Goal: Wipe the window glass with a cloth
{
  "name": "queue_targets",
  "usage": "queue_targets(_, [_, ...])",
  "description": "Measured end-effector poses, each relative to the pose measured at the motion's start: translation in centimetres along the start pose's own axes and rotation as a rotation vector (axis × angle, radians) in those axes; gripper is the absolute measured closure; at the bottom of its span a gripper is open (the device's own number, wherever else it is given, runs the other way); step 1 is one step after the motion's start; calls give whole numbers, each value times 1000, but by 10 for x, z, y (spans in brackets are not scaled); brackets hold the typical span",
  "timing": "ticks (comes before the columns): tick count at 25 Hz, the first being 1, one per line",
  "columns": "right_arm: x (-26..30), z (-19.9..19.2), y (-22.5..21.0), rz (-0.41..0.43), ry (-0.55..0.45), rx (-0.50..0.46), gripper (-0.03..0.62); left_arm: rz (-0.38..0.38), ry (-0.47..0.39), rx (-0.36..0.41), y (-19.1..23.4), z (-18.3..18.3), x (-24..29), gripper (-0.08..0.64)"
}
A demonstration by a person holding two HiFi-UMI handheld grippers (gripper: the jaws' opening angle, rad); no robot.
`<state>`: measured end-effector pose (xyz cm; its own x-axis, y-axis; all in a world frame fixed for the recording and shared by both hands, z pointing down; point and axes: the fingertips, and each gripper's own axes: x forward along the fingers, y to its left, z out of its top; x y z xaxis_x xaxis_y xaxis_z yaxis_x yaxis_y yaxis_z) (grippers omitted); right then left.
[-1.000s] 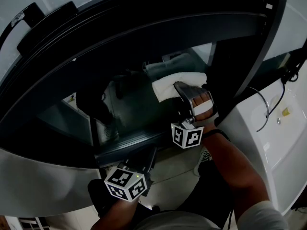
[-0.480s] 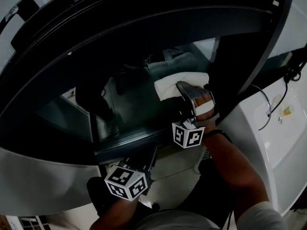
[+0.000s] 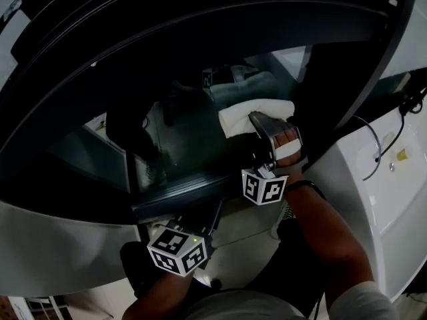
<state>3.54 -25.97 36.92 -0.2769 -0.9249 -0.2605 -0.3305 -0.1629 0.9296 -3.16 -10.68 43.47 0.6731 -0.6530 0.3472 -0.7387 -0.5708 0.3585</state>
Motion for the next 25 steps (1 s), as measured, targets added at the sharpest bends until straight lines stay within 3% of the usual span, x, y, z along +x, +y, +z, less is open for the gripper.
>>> queue_targets(25, [-11, -5, 44, 79, 11, 10, 478, 13, 16, -4, 9, -7, 4, 543])
